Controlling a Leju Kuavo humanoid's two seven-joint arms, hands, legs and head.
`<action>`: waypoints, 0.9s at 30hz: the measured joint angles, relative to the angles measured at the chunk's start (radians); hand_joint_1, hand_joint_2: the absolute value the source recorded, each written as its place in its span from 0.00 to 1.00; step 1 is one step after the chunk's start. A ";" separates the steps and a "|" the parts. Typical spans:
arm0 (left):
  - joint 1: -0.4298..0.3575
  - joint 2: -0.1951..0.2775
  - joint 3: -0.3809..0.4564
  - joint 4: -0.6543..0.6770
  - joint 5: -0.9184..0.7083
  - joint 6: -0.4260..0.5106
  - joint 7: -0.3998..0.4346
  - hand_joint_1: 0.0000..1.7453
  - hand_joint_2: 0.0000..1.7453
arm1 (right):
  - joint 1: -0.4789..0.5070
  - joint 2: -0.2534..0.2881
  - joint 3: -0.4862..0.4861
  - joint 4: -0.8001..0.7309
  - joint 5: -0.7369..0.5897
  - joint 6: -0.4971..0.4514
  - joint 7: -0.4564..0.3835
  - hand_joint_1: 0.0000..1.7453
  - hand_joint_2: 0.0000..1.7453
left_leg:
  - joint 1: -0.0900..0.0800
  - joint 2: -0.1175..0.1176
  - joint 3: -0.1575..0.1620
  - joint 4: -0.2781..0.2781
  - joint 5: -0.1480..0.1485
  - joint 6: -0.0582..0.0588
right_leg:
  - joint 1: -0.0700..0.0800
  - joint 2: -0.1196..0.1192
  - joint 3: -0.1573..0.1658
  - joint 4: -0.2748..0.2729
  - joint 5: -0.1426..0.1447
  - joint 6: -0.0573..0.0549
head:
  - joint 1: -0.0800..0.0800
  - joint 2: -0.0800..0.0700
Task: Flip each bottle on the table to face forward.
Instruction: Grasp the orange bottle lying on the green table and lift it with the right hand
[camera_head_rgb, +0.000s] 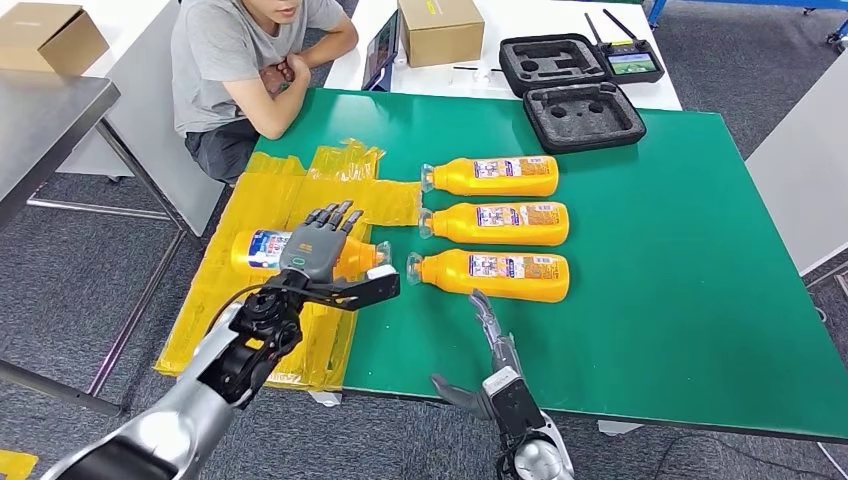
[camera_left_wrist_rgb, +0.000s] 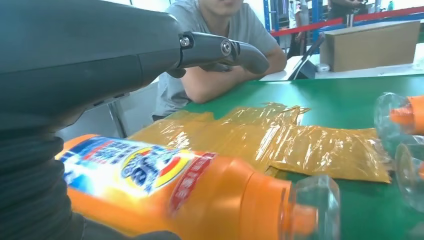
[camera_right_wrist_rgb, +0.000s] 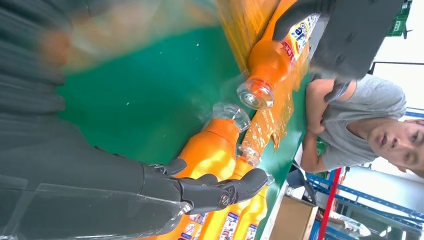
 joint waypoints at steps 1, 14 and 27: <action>0.019 0.010 0.001 -0.044 0.005 -0.012 0.004 0.00 1.00 | 0.000 0.000 0.000 0.000 -0.002 0.000 0.000 0.00 1.00 | 0.000 0.000 0.000 0.000 0.000 0.000 | 0.000 0.000 0.000 0.000 0.000 0.000 | 0.000 0.000; 0.127 0.064 0.014 -0.253 0.048 -0.040 -0.029 0.00 1.00 | -0.011 0.012 -0.001 0.010 -0.005 -0.003 0.000 0.00 1.00 | 0.001 -0.001 0.000 0.000 0.001 0.000 | 0.000 -0.001 0.000 0.000 0.000 0.000 | 0.000 0.000; 0.160 0.023 0.024 -0.220 0.699 -0.079 -0.644 0.00 1.00 | -0.099 -0.012 -0.101 0.062 0.734 -0.426 0.060 0.00 1.00 | 0.000 -0.001 0.000 0.000 0.000 0.000 | 0.000 -0.001 0.000 0.000 0.000 0.000 | 0.000 0.000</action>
